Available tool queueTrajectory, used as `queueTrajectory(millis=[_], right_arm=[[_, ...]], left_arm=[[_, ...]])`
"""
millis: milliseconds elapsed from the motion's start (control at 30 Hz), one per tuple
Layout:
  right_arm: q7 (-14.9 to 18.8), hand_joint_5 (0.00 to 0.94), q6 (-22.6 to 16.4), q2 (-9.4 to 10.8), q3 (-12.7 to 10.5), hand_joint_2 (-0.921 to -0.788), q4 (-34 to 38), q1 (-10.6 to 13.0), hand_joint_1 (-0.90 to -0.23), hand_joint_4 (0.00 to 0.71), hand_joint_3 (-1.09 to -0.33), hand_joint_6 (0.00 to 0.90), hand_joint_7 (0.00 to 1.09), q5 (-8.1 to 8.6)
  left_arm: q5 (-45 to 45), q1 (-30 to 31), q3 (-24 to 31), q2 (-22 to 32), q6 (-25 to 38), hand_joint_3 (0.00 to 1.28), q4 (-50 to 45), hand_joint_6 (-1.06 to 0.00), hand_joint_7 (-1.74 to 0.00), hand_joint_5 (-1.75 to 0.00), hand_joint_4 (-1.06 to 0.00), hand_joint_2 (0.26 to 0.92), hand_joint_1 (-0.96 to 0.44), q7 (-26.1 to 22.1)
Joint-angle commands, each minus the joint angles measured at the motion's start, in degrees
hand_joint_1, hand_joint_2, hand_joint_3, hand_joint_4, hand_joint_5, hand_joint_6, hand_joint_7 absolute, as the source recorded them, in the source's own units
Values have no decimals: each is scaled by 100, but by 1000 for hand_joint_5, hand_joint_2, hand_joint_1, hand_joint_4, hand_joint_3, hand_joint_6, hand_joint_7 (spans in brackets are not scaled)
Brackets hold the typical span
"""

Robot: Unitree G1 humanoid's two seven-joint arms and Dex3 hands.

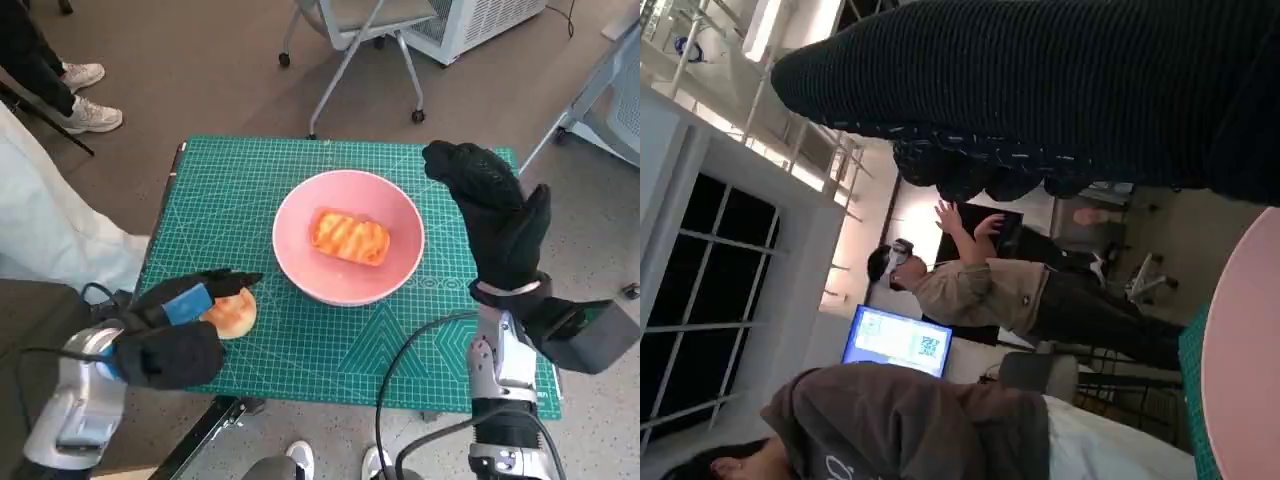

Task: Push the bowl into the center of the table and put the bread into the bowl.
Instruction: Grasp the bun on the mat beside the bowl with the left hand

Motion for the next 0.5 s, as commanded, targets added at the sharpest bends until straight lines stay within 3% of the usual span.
queueTrajectory(millis=[33,200,333,400,433,500], right_arm=[[10,0,95,-8,-20,-921,1,150,-684,237,-742,86,554,33],[-9,0,97,1,-16,-921,-20,164,-683,236,-743,84,555,21],[-17,0,106,4,-18,-921,-27,168,-684,236,-743,84,556,20],[-19,0,113,3,-22,-921,-29,169,-684,237,-742,84,557,23],[-20,0,116,3,-23,-921,-32,170,-684,237,-741,84,557,24],[-23,0,122,3,-26,-921,-38,171,-684,236,-741,83,557,26]], left_arm=[[112,-180,-140,16,194,24,217,-409,-23,-26,-311,772,61,-105],[278,-335,-297,24,264,34,591,-553,-64,-48,-461,804,105,-52],[463,-327,-370,69,164,43,711,-688,-121,-127,-661,830,142,148],[550,-274,-356,98,45,59,708,-647,-625,-671,-706,877,77,306],[566,-251,-341,106,-2,69,698,-638,-805,-849,-718,885,50,363],[536,-168,-259,126,-153,78,629,-648,-955,-983,-740,885,28,484]])
